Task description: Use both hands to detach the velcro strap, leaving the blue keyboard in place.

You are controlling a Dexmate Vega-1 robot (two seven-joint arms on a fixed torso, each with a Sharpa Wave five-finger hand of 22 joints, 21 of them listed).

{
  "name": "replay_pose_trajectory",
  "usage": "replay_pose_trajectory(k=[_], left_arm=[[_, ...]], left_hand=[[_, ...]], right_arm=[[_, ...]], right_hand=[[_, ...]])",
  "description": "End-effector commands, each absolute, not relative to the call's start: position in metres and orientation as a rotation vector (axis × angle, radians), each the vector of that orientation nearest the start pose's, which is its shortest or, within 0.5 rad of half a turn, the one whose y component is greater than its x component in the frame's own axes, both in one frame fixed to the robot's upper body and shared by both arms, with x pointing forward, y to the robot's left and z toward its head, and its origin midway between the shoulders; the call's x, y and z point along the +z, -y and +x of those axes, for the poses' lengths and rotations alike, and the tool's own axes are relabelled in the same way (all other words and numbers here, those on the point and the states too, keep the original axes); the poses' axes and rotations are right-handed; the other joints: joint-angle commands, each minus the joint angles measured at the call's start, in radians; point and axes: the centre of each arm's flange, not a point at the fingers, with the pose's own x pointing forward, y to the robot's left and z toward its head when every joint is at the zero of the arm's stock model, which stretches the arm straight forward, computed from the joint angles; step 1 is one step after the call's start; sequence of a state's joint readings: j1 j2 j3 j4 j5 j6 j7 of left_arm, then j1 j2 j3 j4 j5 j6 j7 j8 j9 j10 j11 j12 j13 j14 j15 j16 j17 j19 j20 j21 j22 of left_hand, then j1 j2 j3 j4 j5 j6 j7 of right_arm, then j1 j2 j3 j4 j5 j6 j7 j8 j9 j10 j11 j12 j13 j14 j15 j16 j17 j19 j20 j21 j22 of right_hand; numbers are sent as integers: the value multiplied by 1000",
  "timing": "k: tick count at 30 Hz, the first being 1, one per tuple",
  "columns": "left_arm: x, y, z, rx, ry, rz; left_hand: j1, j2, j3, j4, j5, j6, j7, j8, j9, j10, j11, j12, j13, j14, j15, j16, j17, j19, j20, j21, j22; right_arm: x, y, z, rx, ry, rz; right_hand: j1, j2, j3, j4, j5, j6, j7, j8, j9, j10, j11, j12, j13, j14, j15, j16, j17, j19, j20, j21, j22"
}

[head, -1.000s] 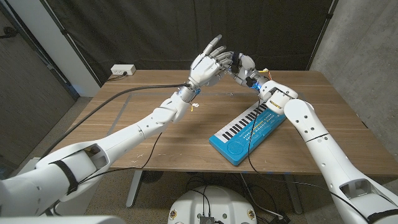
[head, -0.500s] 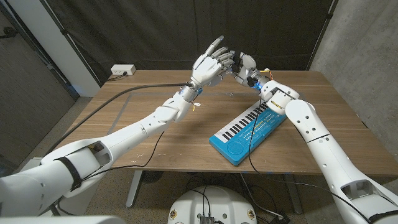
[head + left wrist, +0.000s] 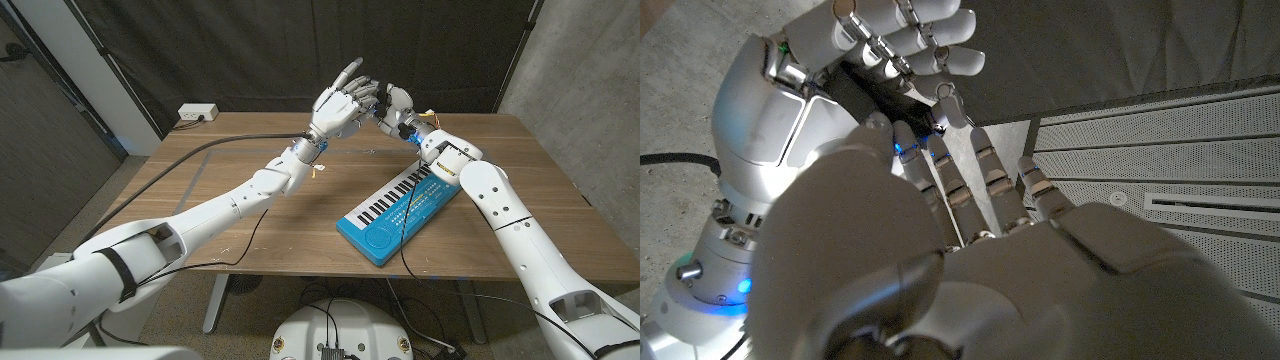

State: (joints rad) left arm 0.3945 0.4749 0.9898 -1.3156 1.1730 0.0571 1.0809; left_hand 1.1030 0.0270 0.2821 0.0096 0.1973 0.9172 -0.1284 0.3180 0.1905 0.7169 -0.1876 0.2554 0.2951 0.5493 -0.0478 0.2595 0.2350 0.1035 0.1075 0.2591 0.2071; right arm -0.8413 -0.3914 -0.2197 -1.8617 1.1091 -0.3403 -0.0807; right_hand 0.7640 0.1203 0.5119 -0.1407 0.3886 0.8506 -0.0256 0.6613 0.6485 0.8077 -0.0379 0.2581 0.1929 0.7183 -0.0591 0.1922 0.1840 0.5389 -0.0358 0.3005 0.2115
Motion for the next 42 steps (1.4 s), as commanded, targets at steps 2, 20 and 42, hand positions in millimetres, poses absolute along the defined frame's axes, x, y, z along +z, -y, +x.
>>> replay_pose_trajectory(k=[2, 20, 42], left_arm=[[78, -63, 565, 568, 1865, 1344], [79, -58, 570, 531, 1854, 1341], [80, -61, 570, 497, 1836, 1340]], left_hand=[[12, 15, 18, -6, 3, 43, 12, 16, -2, 25, -1, 8, 4, 27, -6, 13, 3, 9, 3, 10, 4], [16, 17, 24, -11, -2, 50, 15, 7, -4, 37, -5, 2, 8, 34, -14, 9, 2, 10, -2, 13, 5], [-11, -29, 1, -11, -11, 9, 14, -23, -4, 15, -9, -18, 11, 16, -8, -5, 1, -10, 0, 8, 5]], right_arm=[[92, 173, 564, 621, 416, 481], [94, 175, 568, 633, 410, 492], [94, 172, 573, 633, 399, 493]], right_hand=[[-9, -3, 3, -6, 4, 11, 0, 0, 2, 5, -1, -4, 4, 3, -3, 1, 2, 1, 0, 7, 5], [-11, -4, 3, -8, 5, 11, -1, -3, 2, 6, -3, -5, 4, 2, 1, 1, 2, 0, -1, 7, 5], [-11, -3, 4, -11, 7, 11, -1, -5, 4, 7, -1, -7, 5, 3, -3, 2, 2, -1, -2, 8, 5]])
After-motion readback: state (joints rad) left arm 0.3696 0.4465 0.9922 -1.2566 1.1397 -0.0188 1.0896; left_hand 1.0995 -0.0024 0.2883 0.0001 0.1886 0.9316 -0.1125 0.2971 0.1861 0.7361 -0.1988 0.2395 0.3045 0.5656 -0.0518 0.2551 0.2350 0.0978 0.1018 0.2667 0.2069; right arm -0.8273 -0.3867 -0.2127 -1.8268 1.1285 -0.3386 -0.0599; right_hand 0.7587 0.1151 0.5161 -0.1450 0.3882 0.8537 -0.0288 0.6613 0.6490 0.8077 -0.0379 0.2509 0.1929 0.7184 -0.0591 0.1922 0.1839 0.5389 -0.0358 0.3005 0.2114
